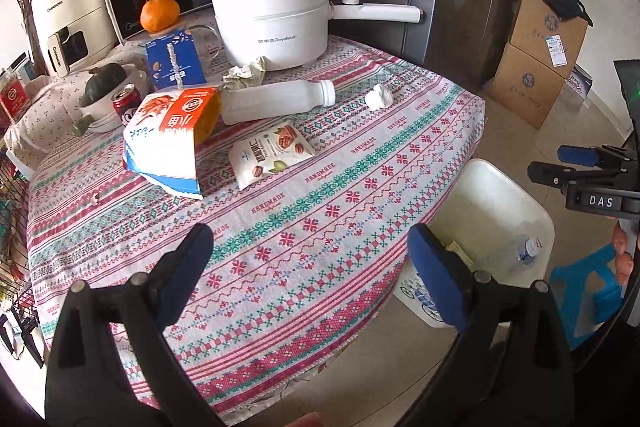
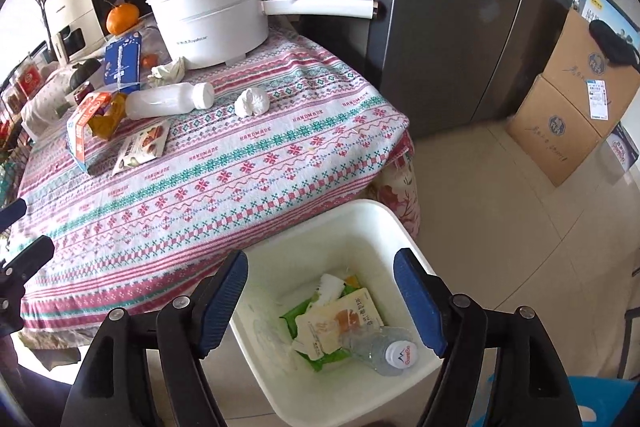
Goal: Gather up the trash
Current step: 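Grasp the orange-white milk carton with the left tool, then grasp the nut snack bag with the right tool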
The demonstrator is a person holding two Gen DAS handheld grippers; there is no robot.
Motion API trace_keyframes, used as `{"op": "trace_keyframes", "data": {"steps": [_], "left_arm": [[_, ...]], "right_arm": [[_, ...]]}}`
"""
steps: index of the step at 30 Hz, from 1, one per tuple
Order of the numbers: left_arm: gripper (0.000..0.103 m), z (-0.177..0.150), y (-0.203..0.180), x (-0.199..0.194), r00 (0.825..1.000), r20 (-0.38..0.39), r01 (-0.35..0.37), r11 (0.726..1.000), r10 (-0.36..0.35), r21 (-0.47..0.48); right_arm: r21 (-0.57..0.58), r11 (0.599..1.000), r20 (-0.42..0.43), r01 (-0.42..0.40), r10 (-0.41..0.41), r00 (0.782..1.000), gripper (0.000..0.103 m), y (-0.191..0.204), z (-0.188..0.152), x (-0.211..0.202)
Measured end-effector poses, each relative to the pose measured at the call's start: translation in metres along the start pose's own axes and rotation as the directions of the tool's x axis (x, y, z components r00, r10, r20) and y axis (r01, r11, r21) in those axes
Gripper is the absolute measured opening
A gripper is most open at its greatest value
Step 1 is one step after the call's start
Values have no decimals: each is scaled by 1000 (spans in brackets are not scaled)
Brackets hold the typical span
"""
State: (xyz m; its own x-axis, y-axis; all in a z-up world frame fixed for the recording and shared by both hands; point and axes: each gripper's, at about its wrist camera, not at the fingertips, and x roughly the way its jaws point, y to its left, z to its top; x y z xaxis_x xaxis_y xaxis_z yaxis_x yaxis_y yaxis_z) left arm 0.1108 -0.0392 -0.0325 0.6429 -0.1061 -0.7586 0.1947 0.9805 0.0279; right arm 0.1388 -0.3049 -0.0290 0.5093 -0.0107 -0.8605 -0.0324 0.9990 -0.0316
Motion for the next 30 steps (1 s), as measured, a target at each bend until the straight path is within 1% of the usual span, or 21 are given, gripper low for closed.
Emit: {"op": "trace_keyframes", "data": {"steps": [2, 6, 11, 13, 15, 18, 19, 21, 22, 23, 24, 26, 27, 28, 29, 30], "left_arm": [[97, 4, 16, 3, 1000, 3, -30, 999, 30, -26], [97, 16, 48, 18, 994, 4, -106, 993, 106, -59], [97, 29, 79, 53, 986, -2, -166, 980, 167, -105], [97, 32, 86, 68, 979, -1, -203, 973, 204, -113], [93, 34, 91, 82, 971, -4, -237, 964, 238, -117], [86, 37, 95, 102, 962, -28, -271, 954, 270, -124], [82, 38, 95, 108, 958, -33, -286, 950, 285, -124], [78, 41, 96, 117, 949, -38, -316, 941, 314, -122], [73, 42, 96, 121, 944, -40, -331, 936, 329, -122], [64, 43, 96, 124, 939, -45, -343, 931, 340, -124], [57, 43, 98, 126, 937, -53, -349, 928, 345, -129], [27, 43, 100, 127, 937, -71, -348, 926, 341, -149], [23, 43, 101, 124, 936, -72, -351, 923, 344, -157], [14, 44, 103, 119, 939, -61, -345, 923, 339, -169], [9, 45, 104, 113, 940, -49, -340, 923, 337, -181], [7, 46, 106, 106, 943, -37, -331, 923, 330, -194]], "right_arm": [[-6, 1000, 8, -5, 5, 1000, 80, 6, 5, 0], [-16, 1000, 19, -21, 21, 1000, 80, 16, 14, 1], [-30, 999, 31, -38, 39, 999, 81, 28, 25, 6], [-32, 999, 28, -41, 42, 999, 81, 31, 29, 9], [-39, 998, 20, -46, 47, 999, 81, 35, 32, 14], [-49, 998, 8, -43, 43, 999, 81, 41, 36, 22], [-49, 998, 6, -45, 45, 999, 81, 42, 37, 23], [-40, 998, 2, -52, 53, 999, 81, 44, 40, 26], [-37, 998, 1, -58, 58, 998, 81, 44, 42, 27], [-34, 998, 0, -61, 61, 998, 81, 45, 43, 28], [-32, 998, -1, -62, 62, 998, 81, 46, 44, 29], [-38, 998, -3, -57, 57, 998, 81, 50, 45, 31], [-44, 998, -2, -52, 52, 999, 81, 52, 46, 32], [-49, 998, 1, -45, 45, 999, 81, 55, 47, 33], [-54, 998, 4, -40, 41, 999, 81, 58, 47, 33], [-60, 997, 5, -38, 39, 999, 81, 61, 48, 34]]}}
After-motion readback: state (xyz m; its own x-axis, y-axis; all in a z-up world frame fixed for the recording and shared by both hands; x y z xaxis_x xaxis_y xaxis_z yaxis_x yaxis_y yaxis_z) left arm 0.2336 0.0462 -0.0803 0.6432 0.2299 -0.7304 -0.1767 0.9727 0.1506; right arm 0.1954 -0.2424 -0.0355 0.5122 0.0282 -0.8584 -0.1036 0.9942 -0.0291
